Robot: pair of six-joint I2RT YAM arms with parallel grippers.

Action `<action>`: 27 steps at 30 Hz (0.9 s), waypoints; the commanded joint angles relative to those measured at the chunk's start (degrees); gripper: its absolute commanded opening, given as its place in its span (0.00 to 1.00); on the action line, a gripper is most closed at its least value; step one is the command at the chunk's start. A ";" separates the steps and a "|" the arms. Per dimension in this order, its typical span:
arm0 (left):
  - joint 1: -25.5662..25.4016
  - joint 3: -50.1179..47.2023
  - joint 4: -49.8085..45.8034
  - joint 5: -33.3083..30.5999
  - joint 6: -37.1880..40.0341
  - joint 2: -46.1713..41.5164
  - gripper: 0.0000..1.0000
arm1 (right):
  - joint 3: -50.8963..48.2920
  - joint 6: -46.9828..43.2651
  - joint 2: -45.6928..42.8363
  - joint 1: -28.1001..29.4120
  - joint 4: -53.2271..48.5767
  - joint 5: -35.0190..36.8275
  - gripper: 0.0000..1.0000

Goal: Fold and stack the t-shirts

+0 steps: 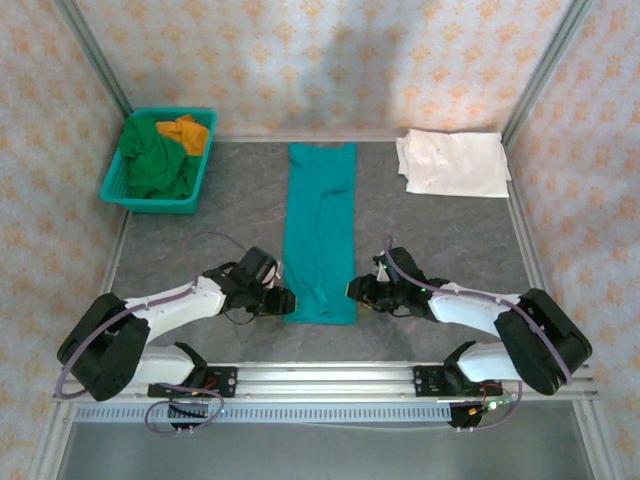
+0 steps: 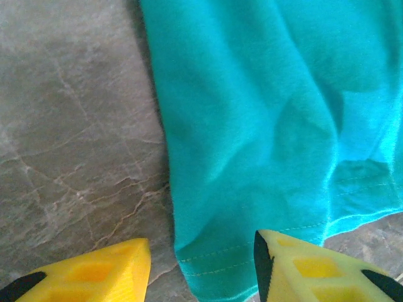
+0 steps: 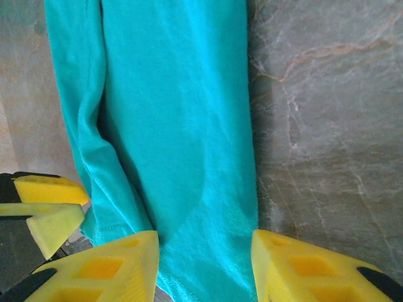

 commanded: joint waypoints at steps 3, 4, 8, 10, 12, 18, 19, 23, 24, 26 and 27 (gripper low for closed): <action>-2.15 0.76 2.45 -0.19 -1.70 1.15 0.45 | -2.02 0.78 1.28 0.51 4.24 -0.25 0.43; -2.45 0.87 2.74 -0.18 -1.87 1.06 0.44 | -2.23 0.87 1.61 0.44 4.52 -0.28 0.42; -3.04 1.27 3.68 -0.20 -2.79 0.54 0.40 | -2.76 1.37 2.45 0.51 5.89 -0.48 0.42; -3.48 1.14 4.47 -0.01 -3.40 0.41 0.40 | -2.95 1.40 2.51 0.51 6.08 -0.43 0.42; -3.92 1.21 4.90 0.06 -3.89 0.26 0.39 | -3.17 1.40 2.40 0.50 6.03 -0.41 0.41; -5.35 0.90 3.96 -1.99 -4.43 0.09 0.36 | -3.37 1.24 1.70 0.51 5.33 -0.57 0.41; -5.33 0.70 3.99 -1.98 -4.35 0.32 0.36 | -3.36 1.22 1.45 0.52 5.30 -0.63 0.41; -5.40 -1.00 5.26 -3.32 -4.99 0.58 0.29 | -3.87 1.65 0.35 0.51 4.63 -1.57 0.41; -5.35 -1.29 5.02 -3.89 -5.13 0.58 0.24 | -4.22 1.81 -0.16 0.60 4.58 -2.08 0.41; -5.35 -1.71 4.87 -4.05 -5.30 0.04 0.15 | -4.74 2.18 -1.09 1.07 4.05 -3.41 0.41; -5.37 -1.91 4.36 -4.55 -5.48 -0.62 0.13 | -4.94 2.28 -1.76 1.62 3.36 -3.87 0.42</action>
